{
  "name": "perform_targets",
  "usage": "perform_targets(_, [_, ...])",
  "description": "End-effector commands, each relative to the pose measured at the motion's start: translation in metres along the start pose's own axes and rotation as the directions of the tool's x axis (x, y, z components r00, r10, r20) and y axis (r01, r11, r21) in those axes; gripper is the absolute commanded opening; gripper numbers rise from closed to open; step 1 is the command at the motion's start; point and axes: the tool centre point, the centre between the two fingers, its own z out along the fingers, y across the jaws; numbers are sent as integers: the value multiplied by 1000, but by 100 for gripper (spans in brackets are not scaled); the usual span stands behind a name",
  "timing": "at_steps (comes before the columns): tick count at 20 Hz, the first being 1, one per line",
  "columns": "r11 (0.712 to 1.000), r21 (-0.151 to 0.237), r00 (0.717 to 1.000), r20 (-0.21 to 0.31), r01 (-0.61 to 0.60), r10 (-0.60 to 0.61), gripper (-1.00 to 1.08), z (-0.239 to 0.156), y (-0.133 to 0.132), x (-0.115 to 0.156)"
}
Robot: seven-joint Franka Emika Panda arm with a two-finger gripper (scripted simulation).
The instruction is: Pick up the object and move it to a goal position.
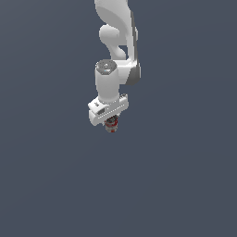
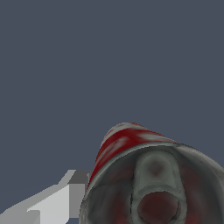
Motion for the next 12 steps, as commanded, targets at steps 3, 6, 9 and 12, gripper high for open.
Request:
perform_targets(3, [1000, -3, 1000, -3, 0, 0, -100, -36, -10, 1])
perform_targets(6, [1000, -3, 1000, -3, 1, -1, -100, -64, -20, 1])
perform_targets(9, [1000, -3, 1000, -3, 1, -1, -100, -96, -30, 1])
perform_targets(12, [1000, -3, 1000, -3, 1, -1, -100, -128, -40, 1])
